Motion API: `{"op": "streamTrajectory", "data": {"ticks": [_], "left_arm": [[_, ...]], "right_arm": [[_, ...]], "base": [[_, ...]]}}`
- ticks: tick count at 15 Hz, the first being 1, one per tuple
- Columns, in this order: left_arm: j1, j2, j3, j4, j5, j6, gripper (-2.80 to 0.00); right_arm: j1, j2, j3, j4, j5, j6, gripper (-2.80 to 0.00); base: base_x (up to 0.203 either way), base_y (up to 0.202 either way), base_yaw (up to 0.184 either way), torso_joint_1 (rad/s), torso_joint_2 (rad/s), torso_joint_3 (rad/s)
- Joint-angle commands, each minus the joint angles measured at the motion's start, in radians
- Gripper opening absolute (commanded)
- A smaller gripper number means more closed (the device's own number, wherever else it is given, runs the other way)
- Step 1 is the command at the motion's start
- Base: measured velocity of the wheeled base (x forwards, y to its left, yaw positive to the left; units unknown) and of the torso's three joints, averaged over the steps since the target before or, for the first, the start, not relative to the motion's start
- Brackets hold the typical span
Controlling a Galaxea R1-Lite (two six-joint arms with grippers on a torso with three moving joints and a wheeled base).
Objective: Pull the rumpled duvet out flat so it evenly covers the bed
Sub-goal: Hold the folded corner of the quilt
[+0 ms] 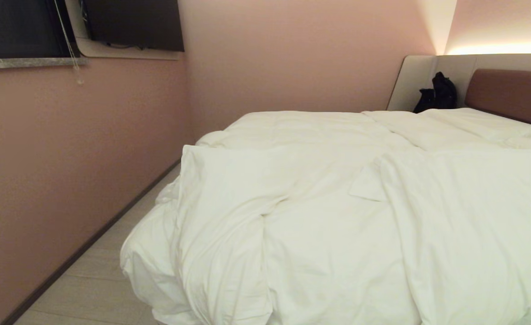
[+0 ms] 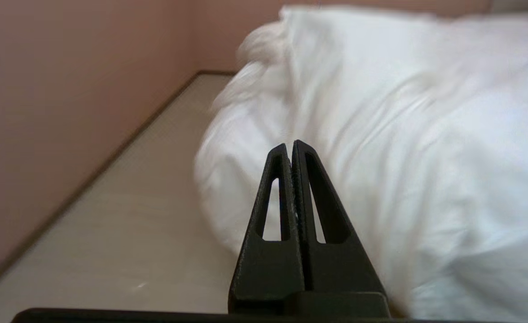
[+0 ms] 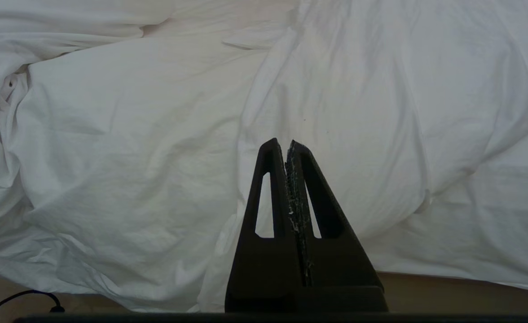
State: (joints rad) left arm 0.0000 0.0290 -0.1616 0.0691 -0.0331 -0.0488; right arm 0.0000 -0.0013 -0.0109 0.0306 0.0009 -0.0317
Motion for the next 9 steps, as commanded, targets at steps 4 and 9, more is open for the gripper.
{"op": "streamTrajectory", "data": {"ticks": [4,9], "left_arm": [[-0.026,0.443,-0.287,0.033,-0.117,-0.212,-2.80],[-0.037,0.978,-0.528,-0.086,-0.234,-0.328,-2.80]], "right_arm": [[0.000,0.001,-0.001,0.000,0.002,-0.001,-2.80],[0.000,0.001,-0.001,0.000,0.001,0.004,-2.80]], "base": [[0.000,0.000,0.000,0.000,0.00,0.000],[0.000,0.000,0.000,0.000,0.00,0.000]]}}
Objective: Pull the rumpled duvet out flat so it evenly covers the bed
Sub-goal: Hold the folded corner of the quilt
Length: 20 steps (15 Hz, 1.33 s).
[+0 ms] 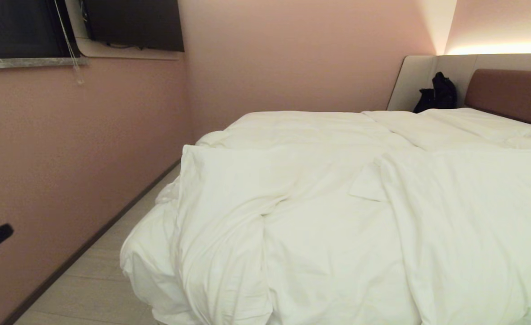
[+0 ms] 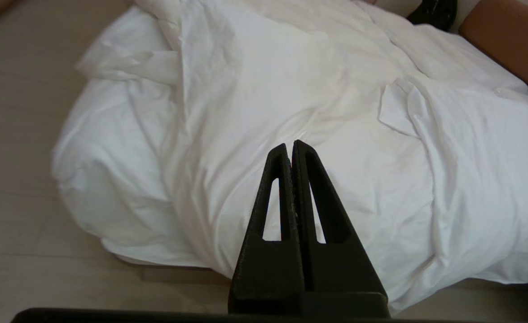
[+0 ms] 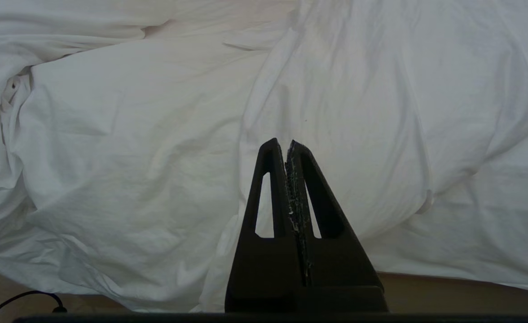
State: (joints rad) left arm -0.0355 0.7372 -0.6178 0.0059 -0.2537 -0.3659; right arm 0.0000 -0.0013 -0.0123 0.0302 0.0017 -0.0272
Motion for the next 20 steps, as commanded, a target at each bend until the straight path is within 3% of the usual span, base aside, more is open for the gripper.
{"op": "streamTrajectory", "data": {"ticks": [1,6,12,16,20], "left_arm": [[-0.002,0.359,-0.117,-0.049,-0.027,-0.022,-2.80],[-0.007,0.888,-0.417,-0.209,-0.064,-0.043,-2.80],[-0.010,1.383,-0.888,-0.248,-0.142,-0.047,-2.80],[-0.010,1.578,-1.105,-0.151,-0.159,-0.001,-2.80],[-0.011,1.642,-1.203,-0.083,-0.168,0.010,-2.80]], "right_arm": [[0.000,0.001,0.000,0.000,0.000,0.000,-2.80],[0.000,0.001,0.000,0.000,0.000,0.000,-2.80],[0.000,0.001,0.000,0.002,-0.002,0.010,-2.80],[0.000,0.001,-0.001,0.002,-0.002,0.008,-2.80],[0.000,0.001,-0.001,0.002,-0.002,0.007,-2.80]], "base": [[0.000,0.000,0.000,0.000,0.00,0.000],[0.000,0.000,0.000,0.000,0.00,0.000],[0.000,0.000,0.000,0.000,0.00,0.000],[0.000,0.000,0.000,0.000,0.00,0.000],[0.000,0.000,0.000,0.000,0.00,0.000]]}}
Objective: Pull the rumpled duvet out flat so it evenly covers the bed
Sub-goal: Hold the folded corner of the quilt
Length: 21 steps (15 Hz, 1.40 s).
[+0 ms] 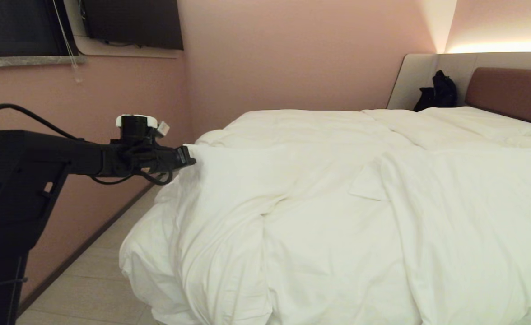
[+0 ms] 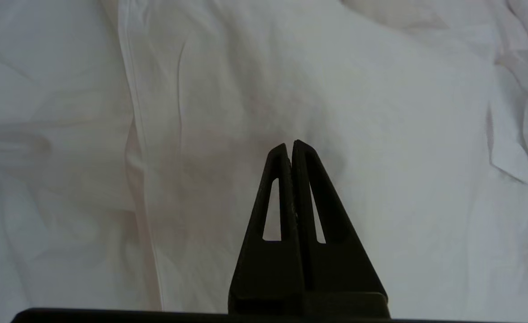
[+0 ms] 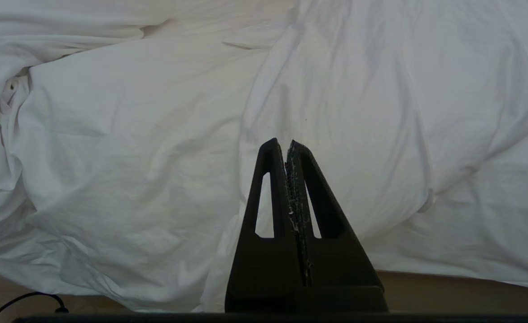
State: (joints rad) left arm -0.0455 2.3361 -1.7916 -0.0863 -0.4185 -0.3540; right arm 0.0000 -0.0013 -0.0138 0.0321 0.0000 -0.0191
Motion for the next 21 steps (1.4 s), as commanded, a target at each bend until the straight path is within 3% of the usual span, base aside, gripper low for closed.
{"op": "streamTrajectory", "data": {"ticks": [1,7,8,13,21], "left_arm": [[0.000,0.039,-0.031,0.013,-0.003,-0.005,-2.80],[0.000,0.011,-0.007,0.010,0.000,0.002,-2.80],[0.000,0.008,-0.003,0.007,0.000,0.003,0.00],[0.011,-0.027,0.073,-0.019,0.002,0.018,0.00],[0.117,0.036,0.111,-0.141,-0.005,0.103,0.00]], "right_arm": [[0.000,0.001,0.000,0.002,0.000,-0.001,-2.80],[0.000,0.001,0.000,0.002,0.000,-0.002,-2.80],[0.000,0.001,0.000,0.002,0.002,-0.002,-2.80],[0.000,0.001,0.000,0.002,0.002,-0.002,-2.80],[0.000,0.001,0.000,0.002,0.002,-0.002,-2.80]], "base": [[0.000,0.000,0.000,0.000,0.00,0.000],[0.000,0.000,0.000,0.000,0.00,0.000],[0.000,0.000,0.000,0.000,0.00,0.000],[0.000,0.000,0.000,0.000,0.00,0.000],[0.000,0.000,0.000,0.000,0.00,0.000]]}}
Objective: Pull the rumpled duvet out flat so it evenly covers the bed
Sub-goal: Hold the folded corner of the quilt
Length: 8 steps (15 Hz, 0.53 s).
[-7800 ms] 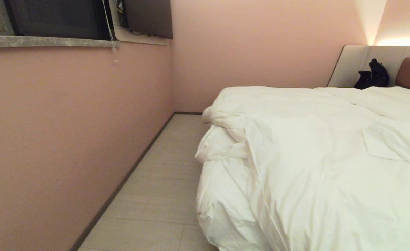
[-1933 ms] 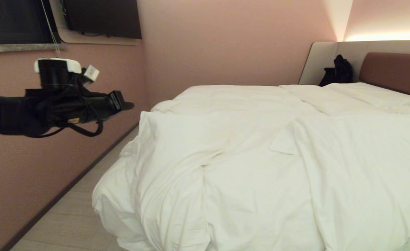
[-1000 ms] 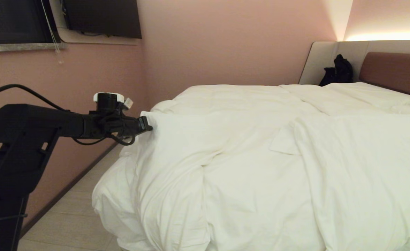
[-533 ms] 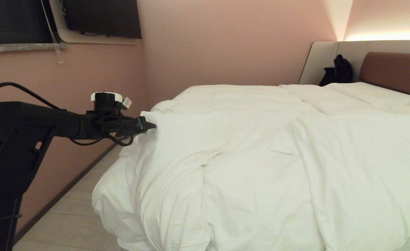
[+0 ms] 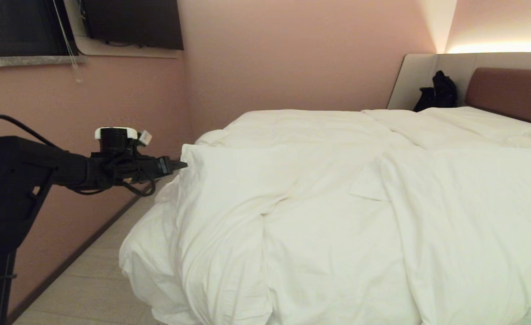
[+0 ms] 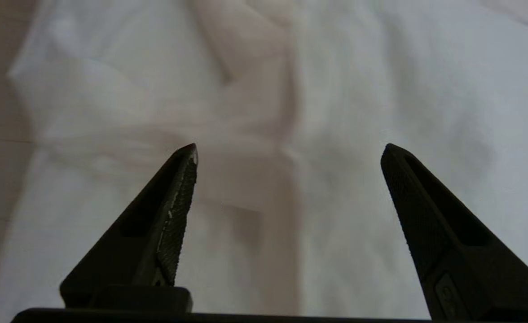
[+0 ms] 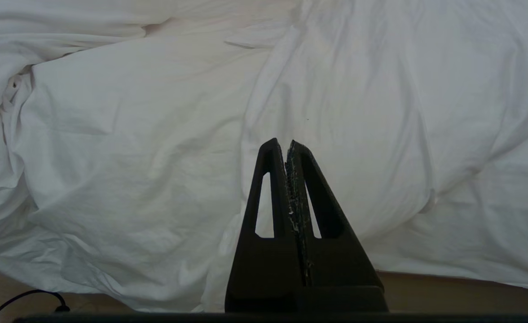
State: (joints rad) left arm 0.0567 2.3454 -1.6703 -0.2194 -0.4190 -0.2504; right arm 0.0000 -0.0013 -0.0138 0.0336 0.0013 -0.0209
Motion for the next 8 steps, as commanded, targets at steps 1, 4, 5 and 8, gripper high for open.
{"op": "streamTrajectory", "data": {"ticks": [1,4,5,8], "left_arm": [[0.015,0.035,-0.017,-0.012,-0.005,0.001,0.00],[0.014,0.058,-0.040,-0.015,-0.067,0.005,0.00],[0.014,0.053,-0.040,-0.015,-0.091,0.004,0.00],[0.008,0.049,-0.031,-0.015,-0.153,-0.007,0.00]], "right_arm": [[0.000,0.001,0.000,0.000,0.000,-0.001,-2.80],[0.000,0.001,0.000,0.000,0.000,-0.001,-2.80],[0.000,0.001,0.000,0.000,0.000,-0.001,-2.80],[0.000,0.001,0.000,0.000,-0.001,-0.001,-2.80]], "base": [[0.000,0.000,0.000,0.000,0.00,0.000],[0.000,0.000,0.000,0.000,0.00,0.000],[0.000,0.000,0.000,0.000,0.00,0.000],[0.000,0.000,0.000,0.000,0.00,0.000]]}}
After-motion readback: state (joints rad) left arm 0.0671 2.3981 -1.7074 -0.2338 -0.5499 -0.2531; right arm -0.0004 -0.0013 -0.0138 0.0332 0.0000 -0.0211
